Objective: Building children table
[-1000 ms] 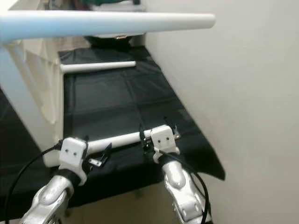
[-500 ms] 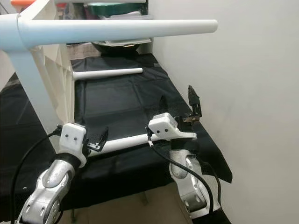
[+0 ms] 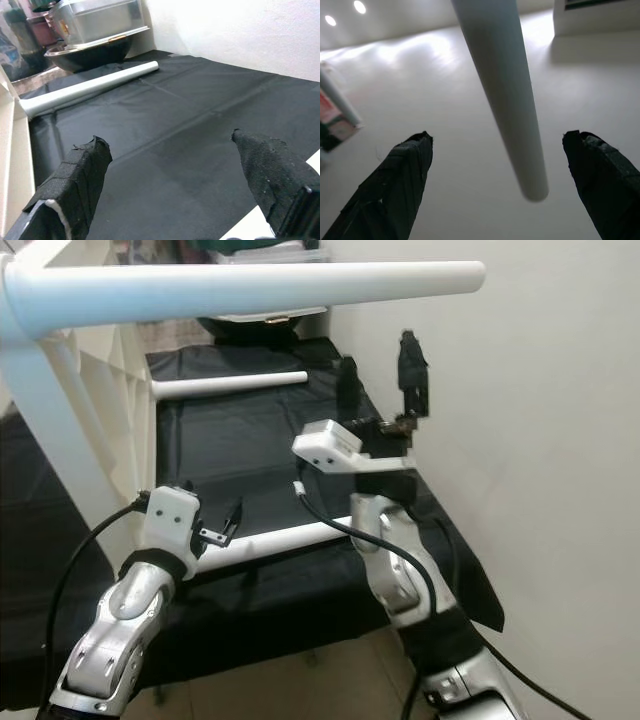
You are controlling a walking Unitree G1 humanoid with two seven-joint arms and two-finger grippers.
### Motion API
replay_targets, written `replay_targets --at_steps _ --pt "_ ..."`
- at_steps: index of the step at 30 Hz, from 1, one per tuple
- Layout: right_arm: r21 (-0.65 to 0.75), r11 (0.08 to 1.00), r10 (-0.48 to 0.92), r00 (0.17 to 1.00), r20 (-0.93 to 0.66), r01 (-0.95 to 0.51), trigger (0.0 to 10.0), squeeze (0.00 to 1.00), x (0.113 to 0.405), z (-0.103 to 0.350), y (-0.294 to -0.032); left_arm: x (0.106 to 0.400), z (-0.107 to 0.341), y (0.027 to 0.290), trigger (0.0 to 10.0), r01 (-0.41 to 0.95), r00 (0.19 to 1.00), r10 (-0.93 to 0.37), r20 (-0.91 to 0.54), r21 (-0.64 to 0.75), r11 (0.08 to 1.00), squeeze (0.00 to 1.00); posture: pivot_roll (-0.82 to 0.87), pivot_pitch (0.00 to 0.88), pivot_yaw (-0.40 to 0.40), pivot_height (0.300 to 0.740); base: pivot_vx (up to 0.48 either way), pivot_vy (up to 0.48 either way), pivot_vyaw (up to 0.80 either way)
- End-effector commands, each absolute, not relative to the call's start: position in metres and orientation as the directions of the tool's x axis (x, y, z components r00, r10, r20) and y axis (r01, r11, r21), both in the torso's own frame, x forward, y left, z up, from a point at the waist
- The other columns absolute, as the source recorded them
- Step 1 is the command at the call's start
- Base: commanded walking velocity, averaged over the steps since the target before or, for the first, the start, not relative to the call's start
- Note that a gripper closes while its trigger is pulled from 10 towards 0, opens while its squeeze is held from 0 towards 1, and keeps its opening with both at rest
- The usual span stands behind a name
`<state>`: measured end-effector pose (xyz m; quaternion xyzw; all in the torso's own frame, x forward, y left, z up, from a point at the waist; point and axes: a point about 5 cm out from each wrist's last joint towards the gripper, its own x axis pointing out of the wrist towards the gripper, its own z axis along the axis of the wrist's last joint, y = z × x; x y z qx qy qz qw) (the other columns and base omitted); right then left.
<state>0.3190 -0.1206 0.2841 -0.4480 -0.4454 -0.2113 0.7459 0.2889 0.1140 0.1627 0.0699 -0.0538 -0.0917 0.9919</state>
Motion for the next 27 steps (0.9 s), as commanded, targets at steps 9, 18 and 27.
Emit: replay_targets --at_steps 9,18,27 --pt "-0.413 0.39 0.123 0.398 0.909 0.823 10.0 0.0 0.338 0.307 -0.112 0.28 0.15 0.128 10.0 0.099 0.992 -0.111 0.057 0.18 0.979 0.0 0.13 0.161 -0.013 0.74 0.0 0.0 0.0" --pt "-0.347 0.37 0.119 0.327 0.938 0.862 10.0 0.0 0.351 0.33 -0.108 0.276 0.144 0.143 10.0 0.061 0.997 -0.069 0.036 0.19 0.98 0.0 0.13 0.169 -0.024 0.74 0.0 0.0 0.0" --pt "-0.283 0.358 0.103 0.264 0.959 0.89 10.0 0.0 0.362 0.354 -0.106 0.279 0.147 0.146 10.0 0.022 0.998 -0.033 0.053 0.194 0.981 0.0 0.12 0.167 -0.028 0.74 0.0 0.0 0.0"
